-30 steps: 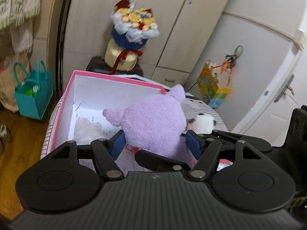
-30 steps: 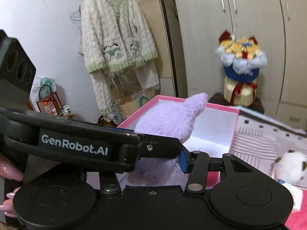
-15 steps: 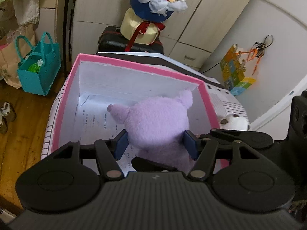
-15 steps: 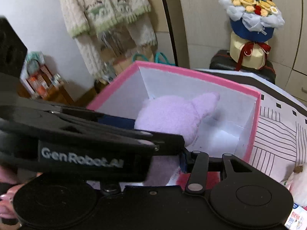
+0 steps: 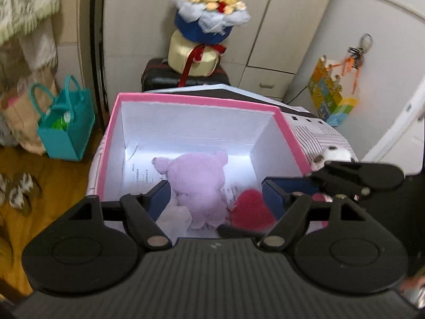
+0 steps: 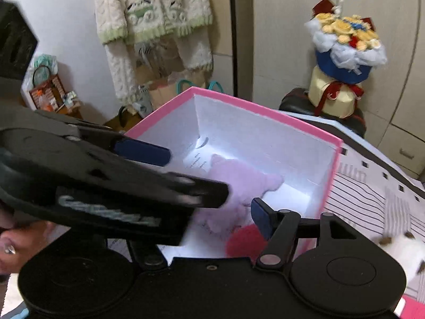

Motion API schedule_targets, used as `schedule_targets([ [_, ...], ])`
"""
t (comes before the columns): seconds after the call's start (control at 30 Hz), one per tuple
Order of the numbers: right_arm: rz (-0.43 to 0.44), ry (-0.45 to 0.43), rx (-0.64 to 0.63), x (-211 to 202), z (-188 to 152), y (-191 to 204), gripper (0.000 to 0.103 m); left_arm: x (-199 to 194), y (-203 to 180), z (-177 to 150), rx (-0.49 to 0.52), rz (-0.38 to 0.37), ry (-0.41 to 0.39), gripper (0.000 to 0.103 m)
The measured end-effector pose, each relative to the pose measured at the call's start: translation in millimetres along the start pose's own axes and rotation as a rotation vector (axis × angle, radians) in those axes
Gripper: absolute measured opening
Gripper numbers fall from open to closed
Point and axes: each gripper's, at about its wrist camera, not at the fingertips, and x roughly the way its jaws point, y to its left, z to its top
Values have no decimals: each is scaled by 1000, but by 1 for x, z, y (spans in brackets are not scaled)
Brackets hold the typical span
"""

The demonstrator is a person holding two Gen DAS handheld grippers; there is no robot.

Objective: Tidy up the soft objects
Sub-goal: 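Open the right tool to drop the plush into the box, then move the right tool back to the blue wet-wipe pack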

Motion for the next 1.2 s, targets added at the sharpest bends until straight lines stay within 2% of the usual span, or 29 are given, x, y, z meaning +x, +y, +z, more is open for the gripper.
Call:
schedule_targets([
  [0.2, 40, -58, 11, -37, -21, -4, 70, -43, -25, -11, 119, 41, -67, 75],
  [0.4, 71, -124, -13, -83, -37, 3, 70, -84, -44, -24, 148, 7, -66, 75],
  [0.53, 62, -159, -41, -111, -47, 12, 70, -111, -57, -34, 168, -8, -66, 76],
  [0.67, 50, -203, -57, -143, -61, 17, 74, -135, -69, -47, 194, -12, -75, 80],
  [0.77, 62, -245, -52, -165, -77, 16, 74, -154, -78, -62, 243, -61, -71, 81],
  [0.83, 71, -271, -44, -176, -90, 16, 74, -165, -83, -73, 259, -86, -75, 85],
  [1.0, 51, -324, -37, -199, -124, 16, 74, -188, -101, -98, 341, -102, -113, 90],
  [1.1, 41, -332, -7, -207, -140, 12, 75, -193, -113, -111, 377, -120, -118, 91],
  [1.2, 18, -323, 17, -212, -158, 6, 75, -190, -121, -120, 395, -173, -84, 93],
])
